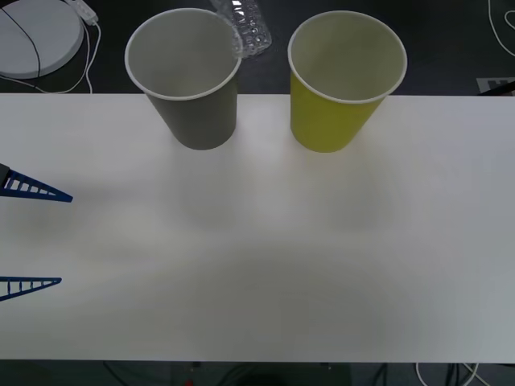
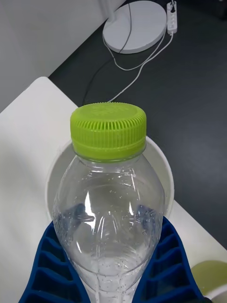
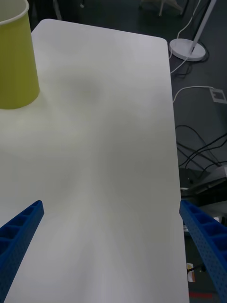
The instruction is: Put the can into the green bin and the plastic bottle into the gray bin
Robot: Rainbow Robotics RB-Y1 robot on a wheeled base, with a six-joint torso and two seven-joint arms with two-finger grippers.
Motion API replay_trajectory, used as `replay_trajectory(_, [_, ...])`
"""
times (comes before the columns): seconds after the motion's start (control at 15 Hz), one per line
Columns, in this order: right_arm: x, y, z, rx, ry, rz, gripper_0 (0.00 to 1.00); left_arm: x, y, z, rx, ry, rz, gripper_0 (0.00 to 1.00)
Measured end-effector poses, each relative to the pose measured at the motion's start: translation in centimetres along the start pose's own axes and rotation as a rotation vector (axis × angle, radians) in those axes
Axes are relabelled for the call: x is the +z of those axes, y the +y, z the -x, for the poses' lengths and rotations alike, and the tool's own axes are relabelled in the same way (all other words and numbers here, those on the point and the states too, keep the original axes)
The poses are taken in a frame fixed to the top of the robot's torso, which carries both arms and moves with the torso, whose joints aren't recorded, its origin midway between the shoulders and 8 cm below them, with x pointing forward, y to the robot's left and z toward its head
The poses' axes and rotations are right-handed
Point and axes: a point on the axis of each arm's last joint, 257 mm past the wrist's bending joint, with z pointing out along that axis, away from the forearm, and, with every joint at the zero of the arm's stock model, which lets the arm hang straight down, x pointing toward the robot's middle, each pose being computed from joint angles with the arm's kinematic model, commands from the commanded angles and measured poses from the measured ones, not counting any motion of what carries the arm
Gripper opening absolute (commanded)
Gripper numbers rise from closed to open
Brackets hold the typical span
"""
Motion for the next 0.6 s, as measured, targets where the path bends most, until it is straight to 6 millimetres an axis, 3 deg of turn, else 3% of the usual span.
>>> replay_trajectory(0.6, [3.9,1.5,1.1,-0.002,0.054,-0.072,0.00,0.0,0.0,0.0,0.000,0.000,0.000,1.00])
